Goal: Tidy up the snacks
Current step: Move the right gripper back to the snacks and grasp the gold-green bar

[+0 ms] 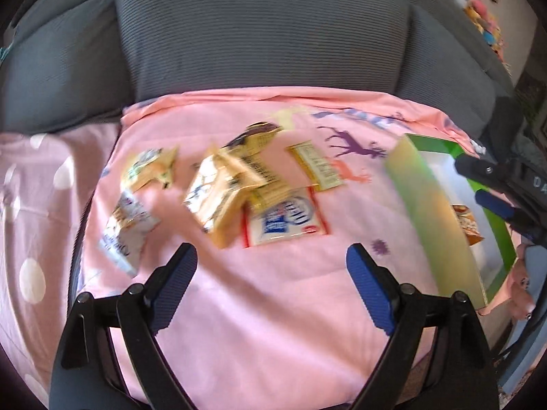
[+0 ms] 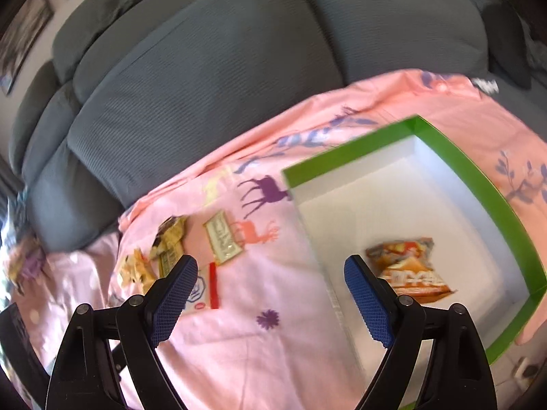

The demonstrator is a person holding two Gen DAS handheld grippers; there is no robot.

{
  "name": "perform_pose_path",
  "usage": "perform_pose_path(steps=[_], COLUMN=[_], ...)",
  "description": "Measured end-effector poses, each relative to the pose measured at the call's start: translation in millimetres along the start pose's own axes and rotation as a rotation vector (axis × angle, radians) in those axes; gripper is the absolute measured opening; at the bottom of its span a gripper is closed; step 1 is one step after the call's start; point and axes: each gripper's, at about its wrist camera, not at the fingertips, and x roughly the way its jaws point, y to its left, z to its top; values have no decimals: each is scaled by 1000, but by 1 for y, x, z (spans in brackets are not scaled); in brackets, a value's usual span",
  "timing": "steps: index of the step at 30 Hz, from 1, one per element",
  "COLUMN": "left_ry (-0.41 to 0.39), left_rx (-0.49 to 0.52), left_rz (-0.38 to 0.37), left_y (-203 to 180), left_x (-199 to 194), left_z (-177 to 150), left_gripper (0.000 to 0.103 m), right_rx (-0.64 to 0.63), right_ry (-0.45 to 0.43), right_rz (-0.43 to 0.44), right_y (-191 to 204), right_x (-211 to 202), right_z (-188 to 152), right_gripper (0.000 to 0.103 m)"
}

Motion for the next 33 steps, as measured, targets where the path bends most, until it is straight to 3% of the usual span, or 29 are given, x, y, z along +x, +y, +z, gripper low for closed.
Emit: perform_pose_path(steps=[4,6,9,12,16,18,20,25,31,33], left_ry=[18,20,87,64,69,77,72,76,76,75], left_rx=[-68,-114,-155,-192,-252,-268,-274,-306,-306,-308], left_rz=[37,14,14,29,-5,12,31,21,8,-5], left_y=[33,52,70,82,94,96,99,105,104,103], left_x=[9,16,31,33,38,39,39,42,43,43], left_z=[-11,-17,-22,-21,-20,-19,-19,-19,-18,-17], left_gripper=[89,89,89,89,89,89,89,89,88,88], right_rx=[-61,-92,-135,-187,-223,-259,-271,-261,-319,-300], right_ry=[42,76,109,148,181,212,222,265,235,230], right_rz=[15,-14,-46,-54,-71,-114,-133,-105,-177,-170], right_y=[24,38,56,74,88,93,96,94,97,94], right_x=[16,29,44,72,120,147,165,193,197,193], right_z=[-7,-10,-15,-10,2,6,10,9,6,5], right_gripper=[88,88,88,88,88,82,63,61,37,37])
